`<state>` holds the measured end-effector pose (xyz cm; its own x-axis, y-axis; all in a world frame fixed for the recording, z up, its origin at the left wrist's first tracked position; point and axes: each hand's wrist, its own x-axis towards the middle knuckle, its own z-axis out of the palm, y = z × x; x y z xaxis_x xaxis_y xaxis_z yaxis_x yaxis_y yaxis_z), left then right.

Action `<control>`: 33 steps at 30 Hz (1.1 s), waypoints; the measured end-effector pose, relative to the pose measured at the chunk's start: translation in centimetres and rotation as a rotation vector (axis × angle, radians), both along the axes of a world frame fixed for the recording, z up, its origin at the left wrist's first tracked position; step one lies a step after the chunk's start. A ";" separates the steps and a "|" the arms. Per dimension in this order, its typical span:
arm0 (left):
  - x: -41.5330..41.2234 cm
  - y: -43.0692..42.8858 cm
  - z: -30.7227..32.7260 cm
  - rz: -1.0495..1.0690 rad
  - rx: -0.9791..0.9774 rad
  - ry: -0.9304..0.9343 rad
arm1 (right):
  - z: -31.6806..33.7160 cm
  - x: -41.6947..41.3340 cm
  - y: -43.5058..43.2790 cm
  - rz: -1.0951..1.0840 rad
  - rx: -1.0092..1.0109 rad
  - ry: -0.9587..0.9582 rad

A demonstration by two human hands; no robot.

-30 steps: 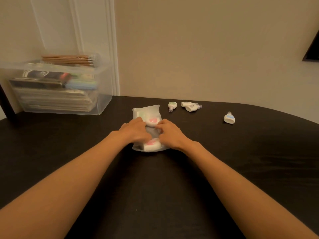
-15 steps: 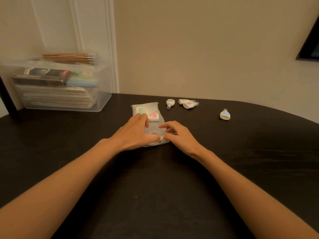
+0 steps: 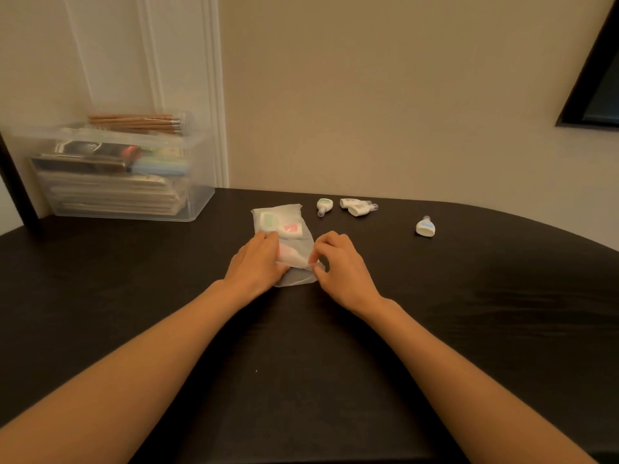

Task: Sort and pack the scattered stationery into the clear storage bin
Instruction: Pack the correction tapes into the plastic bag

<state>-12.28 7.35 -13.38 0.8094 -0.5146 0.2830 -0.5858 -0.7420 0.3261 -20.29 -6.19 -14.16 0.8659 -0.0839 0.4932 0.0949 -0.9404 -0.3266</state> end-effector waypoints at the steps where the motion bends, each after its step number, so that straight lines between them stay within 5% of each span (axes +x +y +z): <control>1: -0.1 -0.2 0.0 0.005 0.018 -0.033 | -0.1 -0.1 0.1 0.007 -0.015 0.006; 13: 0.4 -2.4 0.1 0.071 0.232 -0.153 | 0.3 0.0 0.2 0.001 0.198 0.092; 17: 0.1 -2.2 0.6 0.025 0.256 -0.055 | 0.4 -0.3 0.6 0.018 0.086 0.141; 22: 0.6 -0.2 2.8 -0.150 0.328 0.115 | 1.3 2.2 0.4 -0.116 0.317 0.101; 27: 1.4 -0.4 3.2 -0.177 0.066 0.179 | 0.2 4.3 -0.2 -0.180 0.199 0.212; 33: 2.5 -1.5 0.6 -0.179 0.317 -0.037 | 0.1 4.4 -1.1 -0.020 0.075 0.408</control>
<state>-9.79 5.88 -12.82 0.6906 -0.7142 0.1144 -0.7228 -0.6873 0.0721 -15.94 -7.24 -14.07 0.9869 -0.1256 0.1012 -0.0750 -0.9128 -0.4014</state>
